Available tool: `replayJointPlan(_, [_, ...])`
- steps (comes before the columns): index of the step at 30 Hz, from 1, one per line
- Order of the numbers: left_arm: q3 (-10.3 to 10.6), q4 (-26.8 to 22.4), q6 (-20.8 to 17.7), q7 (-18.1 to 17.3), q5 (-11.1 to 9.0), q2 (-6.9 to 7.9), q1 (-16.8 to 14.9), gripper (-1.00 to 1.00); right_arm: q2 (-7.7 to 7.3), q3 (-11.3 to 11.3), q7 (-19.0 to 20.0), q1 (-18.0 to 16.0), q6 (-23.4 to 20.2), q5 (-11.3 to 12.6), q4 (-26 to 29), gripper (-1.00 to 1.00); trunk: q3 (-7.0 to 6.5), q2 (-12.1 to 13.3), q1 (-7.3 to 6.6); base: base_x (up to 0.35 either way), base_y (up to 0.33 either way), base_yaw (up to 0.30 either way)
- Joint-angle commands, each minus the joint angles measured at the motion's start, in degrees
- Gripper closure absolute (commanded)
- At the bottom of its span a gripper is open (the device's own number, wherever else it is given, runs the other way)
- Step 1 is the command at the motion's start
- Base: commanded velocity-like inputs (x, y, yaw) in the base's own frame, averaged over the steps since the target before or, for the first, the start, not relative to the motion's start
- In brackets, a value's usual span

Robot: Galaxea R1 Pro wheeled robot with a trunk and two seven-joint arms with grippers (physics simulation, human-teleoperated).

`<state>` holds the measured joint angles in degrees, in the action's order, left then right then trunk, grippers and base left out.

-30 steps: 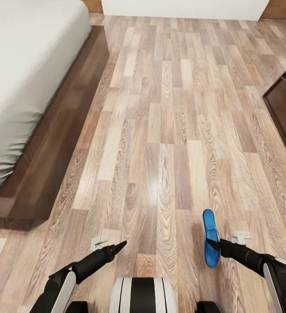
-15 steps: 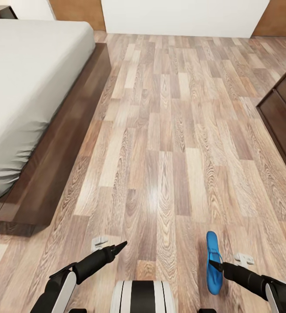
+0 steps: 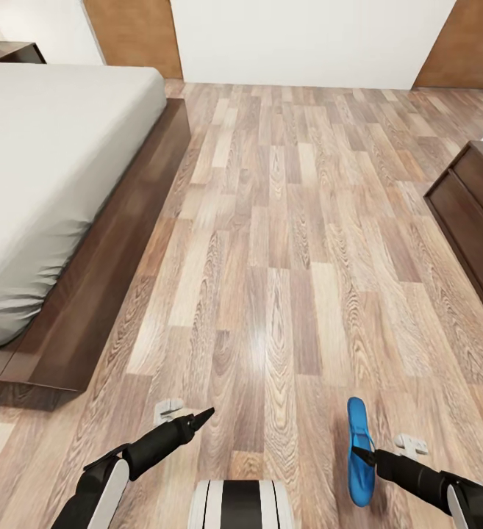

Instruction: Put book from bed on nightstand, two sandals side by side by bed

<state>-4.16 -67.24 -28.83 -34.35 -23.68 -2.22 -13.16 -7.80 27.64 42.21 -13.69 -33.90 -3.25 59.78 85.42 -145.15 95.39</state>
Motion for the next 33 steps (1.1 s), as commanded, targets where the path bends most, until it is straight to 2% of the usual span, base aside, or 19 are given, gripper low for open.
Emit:
replayJointPlan(1, [-0.1, 0.0, -0.4, -0.1, -0.2, -0.06, 0.0, -1.00, 0.03, 0.1, 0.4, 0.0, -0.2, -0.3, -2.1, 1.00, -0.20, 0.0, -0.03, 0.000, 0.000, 0.000])
replayJointPlan(6, [-0.1, 0.2, -0.4, 0.0, -0.2, -0.07, 0.0, -1.00, -0.02, 0.2, 0.4, 0.0, 1.2, -0.3, -11.2, 1.00, -1.30, 0.1, -0.16, 0.000, 0.000, 0.000])
replayJointPlan(11, [0.0, 1.8, -0.2, 0.0, 0.2, -0.08, 0.0, -1.00, -0.03, 0.3, 0.4, 0.0, 8.1, -0.3, -18.0, 1.00, -2.41, 0.1, -0.29, 0.000, 0.000, 0.000])
replayJointPlan(17, [0.5, 2.3, 0.0, -0.1, 1.7, -0.31, 0.0, -1.00, -0.07, 0.3, 0.4, 0.0, 10.2, -0.3, -19.5, 1.00, -3.74, 0.2, -0.45, 0.000, 0.000, 0.000])
replayJointPlan(28, [4.0, 2.5, 0.0, -0.1, 1.8, -0.40, 0.0, -1.00, -0.04, 0.3, 0.4, 0.0, 10.5, -0.3, -19.6, 1.00, -6.18, 0.4, -0.73, 0.000, 0.000, 0.000])
replayJointPlan(33, [4.8, 2.4, 0.0, -0.1, 1.8, -0.35, 0.0, -1.00, -0.04, 0.3, 0.4, 0.0, 10.6, -0.3, -19.6, 1.00, -7.29, 0.4, -0.86, 0.000, 0.000, 0.000])
